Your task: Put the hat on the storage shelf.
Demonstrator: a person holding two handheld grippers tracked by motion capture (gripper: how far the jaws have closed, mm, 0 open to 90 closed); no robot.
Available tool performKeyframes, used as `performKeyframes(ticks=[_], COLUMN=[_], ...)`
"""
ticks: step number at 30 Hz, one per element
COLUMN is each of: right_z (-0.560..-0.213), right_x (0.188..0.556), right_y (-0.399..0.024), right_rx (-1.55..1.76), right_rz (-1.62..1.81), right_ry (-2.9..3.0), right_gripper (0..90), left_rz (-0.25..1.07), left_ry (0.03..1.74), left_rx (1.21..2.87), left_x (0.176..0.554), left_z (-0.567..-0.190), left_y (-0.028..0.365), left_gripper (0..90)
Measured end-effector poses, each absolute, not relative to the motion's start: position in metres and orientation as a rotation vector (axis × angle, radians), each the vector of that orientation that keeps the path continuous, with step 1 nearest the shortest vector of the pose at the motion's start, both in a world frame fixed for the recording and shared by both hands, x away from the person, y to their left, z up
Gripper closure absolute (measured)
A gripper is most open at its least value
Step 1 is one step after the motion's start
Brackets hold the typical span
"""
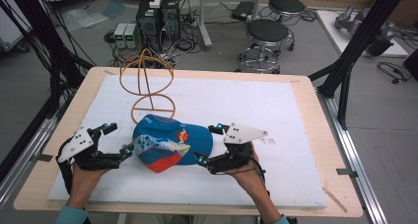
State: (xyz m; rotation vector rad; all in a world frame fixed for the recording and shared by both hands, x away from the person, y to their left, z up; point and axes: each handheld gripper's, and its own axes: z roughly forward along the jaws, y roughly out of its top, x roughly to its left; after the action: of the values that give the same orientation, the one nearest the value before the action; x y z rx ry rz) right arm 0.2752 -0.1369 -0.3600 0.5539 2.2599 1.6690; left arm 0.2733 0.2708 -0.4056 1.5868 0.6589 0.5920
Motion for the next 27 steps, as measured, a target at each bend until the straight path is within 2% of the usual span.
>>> performKeyframes(ticks=[6, 11, 14, 22, 27], right_z=[-0.368, -0.388, -0.396, -0.419, -0.431], right_x=[0.265, 0.253, 0.250, 0.242, 0.235], right_y=[-0.162, -0.192, -0.202, -0.241, -0.266], right_rx=[0.601, 0.696, 0.737, 0.875, 0.957], right_rz=[1.655, 1.591, 1.592, 1.569, 1.584], right_ry=[2.164, 2.103, 2.078, 2.017, 1.941], right_gripper=[11.0, 11.0, 11.0, 11.0, 11.0], left_rz=[0.499, 0.427, 0.445, 0.354, 0.305], left_ry=[0.550, 0.502, 0.455, 0.387, 0.401], left_rx=[1.653, 1.733, 1.792, 1.923, 1.998], left_x=[0.284, 0.295, 0.300, 0.320, 0.335], left_z=[-0.385, -0.369, -0.364, -0.358, -0.369], left_y=[0.261, 0.249, 0.238, 0.205, 0.194], left_gripper=[6.7, 6.7, 6.7, 6.7, 6.7])
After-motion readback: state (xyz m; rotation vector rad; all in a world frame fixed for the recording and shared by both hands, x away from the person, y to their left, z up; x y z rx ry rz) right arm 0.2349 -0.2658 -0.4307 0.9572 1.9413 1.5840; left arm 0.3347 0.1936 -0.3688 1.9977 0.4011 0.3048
